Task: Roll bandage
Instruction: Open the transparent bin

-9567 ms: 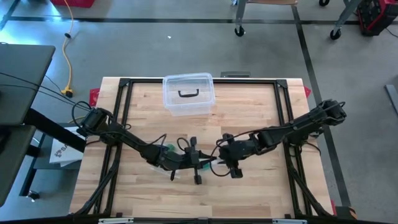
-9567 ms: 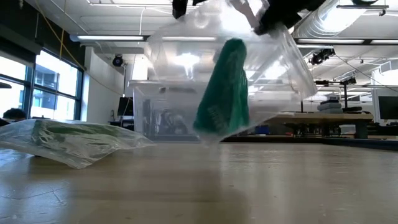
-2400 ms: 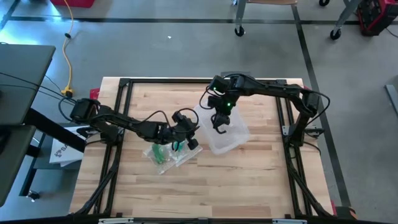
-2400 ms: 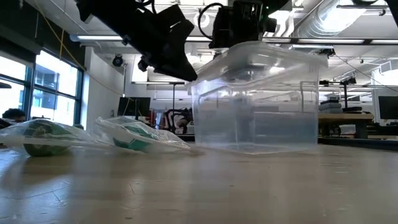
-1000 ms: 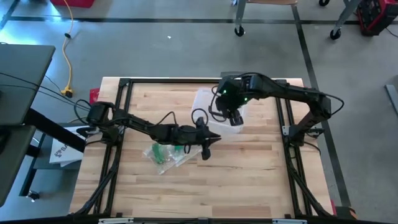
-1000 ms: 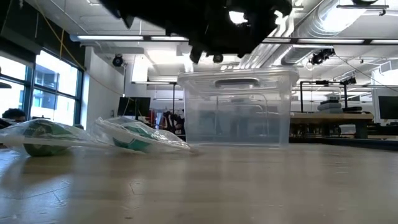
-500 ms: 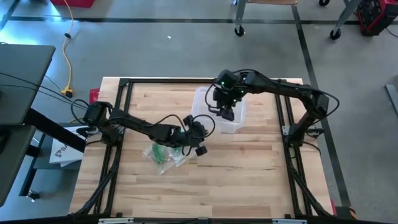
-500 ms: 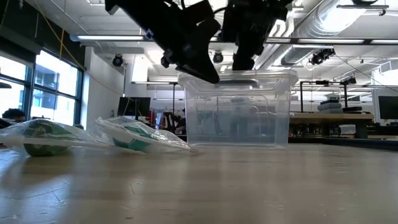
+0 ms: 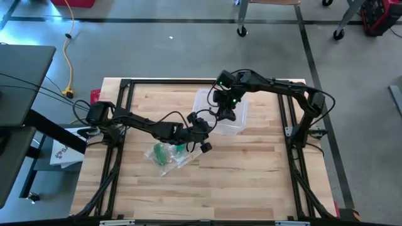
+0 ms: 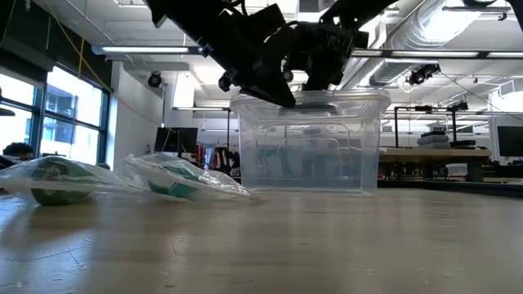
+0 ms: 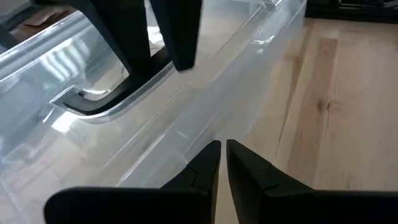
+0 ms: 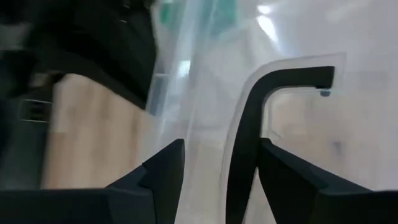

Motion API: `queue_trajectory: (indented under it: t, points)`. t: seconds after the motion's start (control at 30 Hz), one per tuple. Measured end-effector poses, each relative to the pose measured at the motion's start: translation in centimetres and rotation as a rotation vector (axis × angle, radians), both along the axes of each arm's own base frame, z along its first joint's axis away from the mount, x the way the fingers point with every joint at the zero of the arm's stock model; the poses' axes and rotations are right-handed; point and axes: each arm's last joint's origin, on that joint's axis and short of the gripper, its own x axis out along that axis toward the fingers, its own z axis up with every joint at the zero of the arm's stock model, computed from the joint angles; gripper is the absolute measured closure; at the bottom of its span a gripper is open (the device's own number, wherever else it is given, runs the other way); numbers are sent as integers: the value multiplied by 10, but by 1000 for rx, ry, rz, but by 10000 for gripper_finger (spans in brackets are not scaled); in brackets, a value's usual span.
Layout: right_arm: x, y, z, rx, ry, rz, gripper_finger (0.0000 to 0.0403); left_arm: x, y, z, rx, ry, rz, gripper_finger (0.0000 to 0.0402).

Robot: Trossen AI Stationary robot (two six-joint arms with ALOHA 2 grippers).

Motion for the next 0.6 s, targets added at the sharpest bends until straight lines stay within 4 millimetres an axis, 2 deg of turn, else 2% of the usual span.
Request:
queue_trajectory:
  t: [0.07,0.27,0.47,0.6]
  points:
    - [-3,-5,-1,81,-17,-1,215,1,0,-1,2,-1,2,372]
    - [-10,-19,0,178,-55,-21,215,1,0,-2,-1,-5,20,372]
    - [-13,-28,1,210,-82,-48,215,1,0,-1,1,-15,24,372]
    - [-15,-32,2,223,-93,-53,215,1,-7,0,8,-16,5,372]
